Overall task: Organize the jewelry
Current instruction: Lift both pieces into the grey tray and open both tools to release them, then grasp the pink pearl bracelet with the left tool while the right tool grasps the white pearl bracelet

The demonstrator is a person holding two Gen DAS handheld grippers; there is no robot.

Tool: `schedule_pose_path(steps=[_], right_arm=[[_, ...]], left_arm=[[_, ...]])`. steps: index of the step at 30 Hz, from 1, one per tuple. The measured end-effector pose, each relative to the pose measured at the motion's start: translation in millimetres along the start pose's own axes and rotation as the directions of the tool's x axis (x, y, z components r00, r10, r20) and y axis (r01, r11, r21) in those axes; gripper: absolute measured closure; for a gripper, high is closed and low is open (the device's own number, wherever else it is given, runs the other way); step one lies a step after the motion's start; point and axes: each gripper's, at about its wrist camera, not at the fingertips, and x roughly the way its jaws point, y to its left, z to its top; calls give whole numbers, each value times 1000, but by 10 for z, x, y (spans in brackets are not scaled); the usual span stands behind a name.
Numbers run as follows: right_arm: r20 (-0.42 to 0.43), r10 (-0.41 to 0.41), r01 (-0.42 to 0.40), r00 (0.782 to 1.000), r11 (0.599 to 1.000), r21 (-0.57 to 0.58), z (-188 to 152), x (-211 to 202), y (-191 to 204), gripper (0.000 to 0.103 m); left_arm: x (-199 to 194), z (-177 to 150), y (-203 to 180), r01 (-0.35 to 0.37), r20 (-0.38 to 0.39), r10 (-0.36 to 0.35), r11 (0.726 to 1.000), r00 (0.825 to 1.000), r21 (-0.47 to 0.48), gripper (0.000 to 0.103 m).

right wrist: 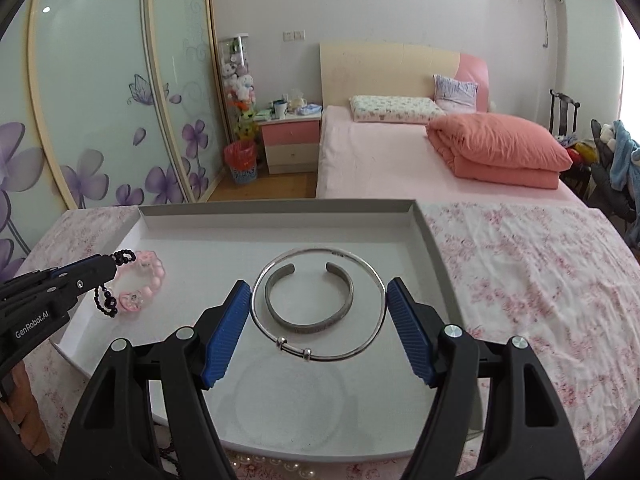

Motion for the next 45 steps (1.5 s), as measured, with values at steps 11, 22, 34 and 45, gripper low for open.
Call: schedule_pose_path(steps=[11, 22, 34, 45], right_arm=[[3, 20, -21, 1000, 1000, 21, -21, -116, -115, 24], [18, 24, -25, 1000, 999, 26, -75, -311, -199, 25], [-114, 65, -67, 991, 998, -13, -506, -589, -255, 62], [-232, 29, -55, 972, 993, -105, -775, -451, -6, 89]], left_arm=[[69, 14, 134, 39, -27, -41, 997, 999, -73, 70], [-91, -62, 254, 2, -26, -4, 996, 1000, -91, 70], [-376, -343, 182, -5, -32, 4, 999, 999, -31, 69], [-680, -650, 17, 47, -58, -46, 999, 997, 25, 69]])
